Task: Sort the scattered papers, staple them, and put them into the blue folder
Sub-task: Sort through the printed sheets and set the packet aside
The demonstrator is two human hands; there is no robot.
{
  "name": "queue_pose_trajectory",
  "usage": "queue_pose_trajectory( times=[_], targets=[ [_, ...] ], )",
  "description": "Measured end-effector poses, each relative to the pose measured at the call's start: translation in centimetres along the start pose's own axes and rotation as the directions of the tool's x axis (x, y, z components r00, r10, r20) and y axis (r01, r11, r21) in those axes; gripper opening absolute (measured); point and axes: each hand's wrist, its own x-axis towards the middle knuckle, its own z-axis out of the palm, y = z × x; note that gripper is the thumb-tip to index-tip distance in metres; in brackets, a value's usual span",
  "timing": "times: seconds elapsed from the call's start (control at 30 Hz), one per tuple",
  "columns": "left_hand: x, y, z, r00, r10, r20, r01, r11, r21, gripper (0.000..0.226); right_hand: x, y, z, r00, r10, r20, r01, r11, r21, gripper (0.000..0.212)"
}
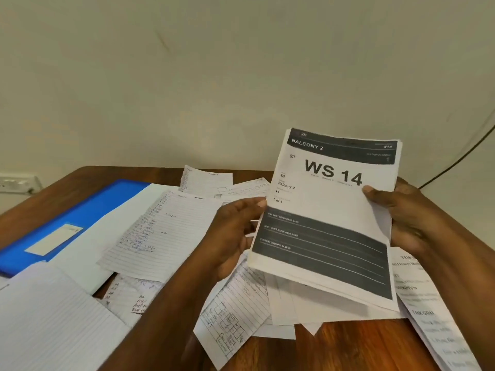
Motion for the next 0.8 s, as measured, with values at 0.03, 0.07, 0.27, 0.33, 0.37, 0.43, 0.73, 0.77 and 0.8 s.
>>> queue_pose_trajectory(
  times=[0.03,0.07,0.27,0.33,0.37,0.43,0.73,0.77,0.8],
  targets=[
    [-0.5,-0.2,0.2,0.999,-0.019,0.046,0.018,0.999,0.028,0.03,-0.4,0.2,-0.3,1.0,0.016,0.026,-0.016,1.0,0.014,0.029],
    [-0.9,-0.5,0.3,0.996,-0.043,0.079,0.04,0.998,0.047,0.031,-0.8,0.7,-0.5,0.998,0.041,0.043,-0.041,0.999,0.012,0.032],
    [-3.3,-2.5,-1.5,0.988,-0.131,0.085,0.128,0.991,0.036,0.033,-4.9,3.9,1.7,0.977,0.162,0.139,-0.152,0.985,-0.076,0.028],
    [-4.2,-3.0,-2.7,0.99,-0.134,0.046,0.131,0.989,0.073,0.034,-6.0,4.9,3.1,0.971,0.163,0.175,-0.147,0.984,-0.102,0.027],
    [-4.7,-3.1,-3.3,0.991,-0.129,0.027,0.126,0.987,0.102,0.033,-6.5,5.5,3.7,0.967,0.157,0.199,-0.136,0.984,-0.119,0.027],
    [-5.7,-3.1,-4.9,0.993,-0.112,-0.036,0.116,0.98,0.159,0.031,-7.2,6.7,4.9,0.959,0.142,0.244,-0.095,0.977,-0.192,0.029],
    [-6.8,-2.9,-11.9,0.938,-0.087,-0.335,0.169,0.96,0.225,0.032,-9.1,8.3,7.2,0.91,0.19,0.37,-0.036,0.923,-0.384,0.021],
    [-6.8,-3.0,-12.2,0.93,-0.081,-0.357,0.166,0.963,0.214,0.032,-9.1,8.1,7.2,0.912,0.182,0.366,-0.035,0.926,-0.375,0.022],
    [-6.6,-3.2,-12.5,0.928,-0.075,-0.366,0.158,0.967,0.2,0.033,-8.9,7.9,7.0,0.916,0.176,0.361,-0.033,0.929,-0.369,0.022]
  ],
)
